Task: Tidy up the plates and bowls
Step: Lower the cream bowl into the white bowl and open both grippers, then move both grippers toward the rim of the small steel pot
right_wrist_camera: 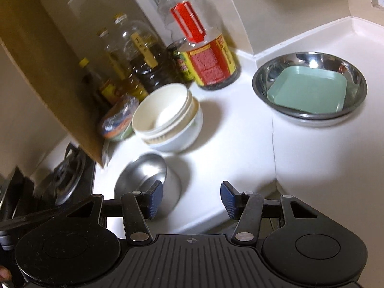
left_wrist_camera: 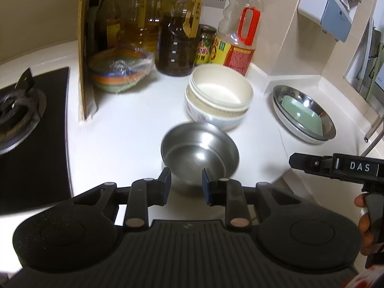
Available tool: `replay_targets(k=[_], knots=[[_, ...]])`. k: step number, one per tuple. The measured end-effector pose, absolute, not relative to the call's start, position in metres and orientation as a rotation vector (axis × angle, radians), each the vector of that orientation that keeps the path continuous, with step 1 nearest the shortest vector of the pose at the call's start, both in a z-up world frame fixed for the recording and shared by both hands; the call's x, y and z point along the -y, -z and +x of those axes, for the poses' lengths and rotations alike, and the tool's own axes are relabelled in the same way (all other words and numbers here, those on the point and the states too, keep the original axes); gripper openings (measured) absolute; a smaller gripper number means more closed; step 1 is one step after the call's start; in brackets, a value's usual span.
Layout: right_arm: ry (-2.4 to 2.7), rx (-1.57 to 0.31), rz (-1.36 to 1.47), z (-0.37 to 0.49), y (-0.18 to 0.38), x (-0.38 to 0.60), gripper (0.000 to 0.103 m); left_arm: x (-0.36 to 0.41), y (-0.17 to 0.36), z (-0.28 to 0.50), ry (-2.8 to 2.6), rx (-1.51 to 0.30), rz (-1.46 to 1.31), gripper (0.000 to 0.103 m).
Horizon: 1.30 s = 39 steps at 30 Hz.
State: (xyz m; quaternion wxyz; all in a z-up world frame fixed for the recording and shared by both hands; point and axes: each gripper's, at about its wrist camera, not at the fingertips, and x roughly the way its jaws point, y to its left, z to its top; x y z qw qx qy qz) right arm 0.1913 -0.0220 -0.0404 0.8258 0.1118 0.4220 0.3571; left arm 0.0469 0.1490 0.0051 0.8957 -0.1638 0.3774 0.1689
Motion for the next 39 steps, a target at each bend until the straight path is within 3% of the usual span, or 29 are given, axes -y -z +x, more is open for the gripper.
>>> replay_targets(k=[26,39], knots=[[-0.92,-0.896,0.083,0.155,0.054,0.079,0.055,-0.048,0.008,0.01,-0.507,-0.834,-0.392,0.024],[-0.904,-0.913,0.091,0.166,0.06,0.077,0.055,-0.049,0.014,0.017,-0.525,-0.848,-0.373,0.024]])
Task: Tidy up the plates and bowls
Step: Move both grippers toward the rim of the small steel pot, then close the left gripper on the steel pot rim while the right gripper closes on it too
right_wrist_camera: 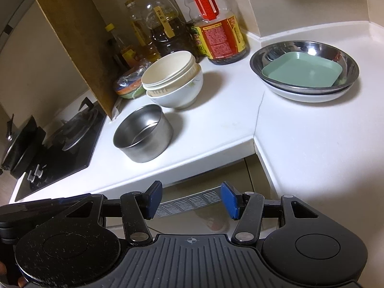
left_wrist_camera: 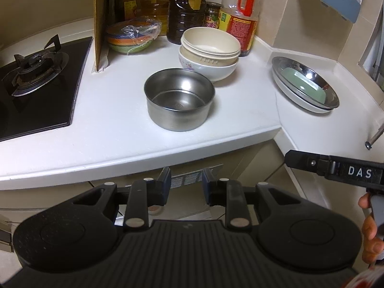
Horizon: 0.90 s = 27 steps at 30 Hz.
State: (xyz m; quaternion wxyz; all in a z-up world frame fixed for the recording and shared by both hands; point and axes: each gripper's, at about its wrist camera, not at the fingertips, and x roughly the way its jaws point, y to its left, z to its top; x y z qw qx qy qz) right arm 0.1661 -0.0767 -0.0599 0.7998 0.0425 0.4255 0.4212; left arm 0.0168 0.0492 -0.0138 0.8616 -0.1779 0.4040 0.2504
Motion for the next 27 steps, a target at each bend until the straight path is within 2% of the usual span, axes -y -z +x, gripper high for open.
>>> replay_targets(k=[20,27], knots=[[-0.914,-0.834,0.019,0.197,0.064,-0.033,0.054,-0.152,0.023,0.061,-0.533,-0.779,-0.369,0.028],[-0.886,-0.827,-0.011,0.21,0.077,-0.066,0.038,-0.178,0.04,0.088,-0.505,-0.806,-0.36,0.028]])
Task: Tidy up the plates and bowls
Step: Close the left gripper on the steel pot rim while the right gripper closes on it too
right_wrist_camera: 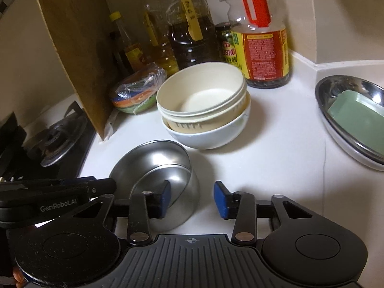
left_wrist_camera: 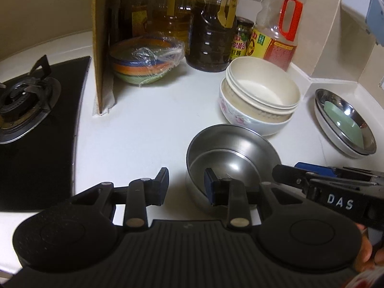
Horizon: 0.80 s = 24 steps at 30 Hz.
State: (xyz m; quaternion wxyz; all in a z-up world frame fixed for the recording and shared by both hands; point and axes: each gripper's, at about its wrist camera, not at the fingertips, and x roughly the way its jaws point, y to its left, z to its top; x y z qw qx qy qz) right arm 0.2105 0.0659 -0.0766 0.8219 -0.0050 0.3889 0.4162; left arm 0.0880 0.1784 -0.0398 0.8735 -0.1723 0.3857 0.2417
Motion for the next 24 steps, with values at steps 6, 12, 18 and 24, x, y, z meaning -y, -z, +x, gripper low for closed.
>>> replay_targets(k=[6,12,18,24], knots=[[-0.883,-0.833,-0.024,0.212,0.082,-0.077,0.025,-0.187,0.052,0.098,-0.488,-0.827,-0.36,0.028],[-0.879,-0.825,-0.039,0.213,0.084,-0.082,0.015,-0.189,0.058,0.106,-0.472,-0.838,-0.353,0.02],[-0.875,-0.809,-0.056,0.21,0.084,-0.085,0.012,-0.188,0.06,0.107,-0.441,-0.836,-0.357,0.01],[-0.882,-0.805,-0.064,0.208,0.082,-0.084,0.011,-0.185,0.058,0.101,-0.446,-0.831,-0.347,0.009]])
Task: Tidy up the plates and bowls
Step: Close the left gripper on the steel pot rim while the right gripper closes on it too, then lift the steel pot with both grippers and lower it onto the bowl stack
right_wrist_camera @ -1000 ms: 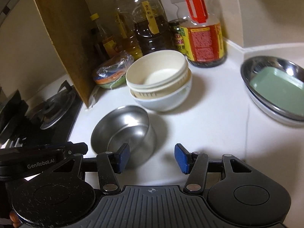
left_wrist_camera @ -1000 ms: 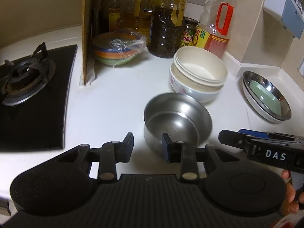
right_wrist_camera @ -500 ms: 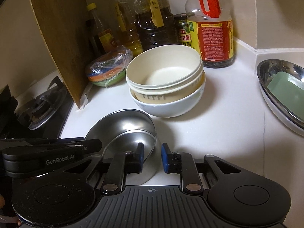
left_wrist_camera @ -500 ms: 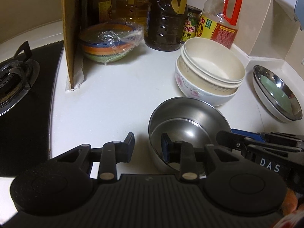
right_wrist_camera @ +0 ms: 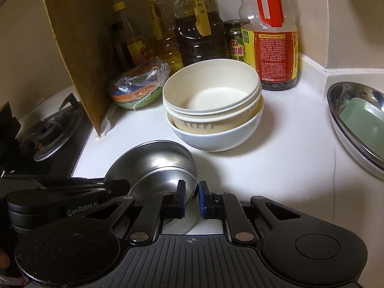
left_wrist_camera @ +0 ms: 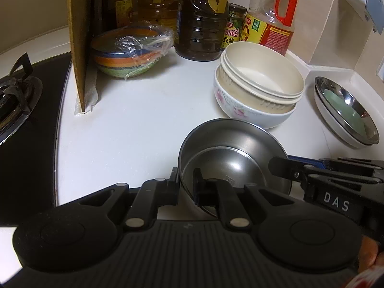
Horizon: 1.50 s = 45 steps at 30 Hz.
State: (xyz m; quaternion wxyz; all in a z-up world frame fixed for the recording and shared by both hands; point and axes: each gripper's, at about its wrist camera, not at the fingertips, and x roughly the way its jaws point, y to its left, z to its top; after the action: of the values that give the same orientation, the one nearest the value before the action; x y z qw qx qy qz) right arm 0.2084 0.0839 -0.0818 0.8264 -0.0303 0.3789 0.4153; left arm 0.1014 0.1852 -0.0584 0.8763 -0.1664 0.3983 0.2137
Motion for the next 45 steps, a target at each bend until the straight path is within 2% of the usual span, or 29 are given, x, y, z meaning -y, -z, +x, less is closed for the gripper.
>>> replay_targets(k=[8,22,33,45], knots=[[-0.918,-0.78,-0.043,0.2,0.068,-0.077,0.007,-0.183,0.04,0.084,-0.466,-0.795,-0.365,0.009],[-0.976,-0.705,0.045,0.196,0.018,-0.056,0.006,-0.173,-0.023,0.07,-0.472,-0.647,-0.328,0.009],[-0.933,-0.664,0.109,0.233,-0.019,-0.046,0.006,-0.175,-0.047,0.109,-0.409,-0.586,-0.3,0.009],[-0.865,-0.701,0.188,0.288,-0.029,-0.049,0.006,-0.193,-0.047,0.159,-0.362,-0.597,-0.308,0.009]])
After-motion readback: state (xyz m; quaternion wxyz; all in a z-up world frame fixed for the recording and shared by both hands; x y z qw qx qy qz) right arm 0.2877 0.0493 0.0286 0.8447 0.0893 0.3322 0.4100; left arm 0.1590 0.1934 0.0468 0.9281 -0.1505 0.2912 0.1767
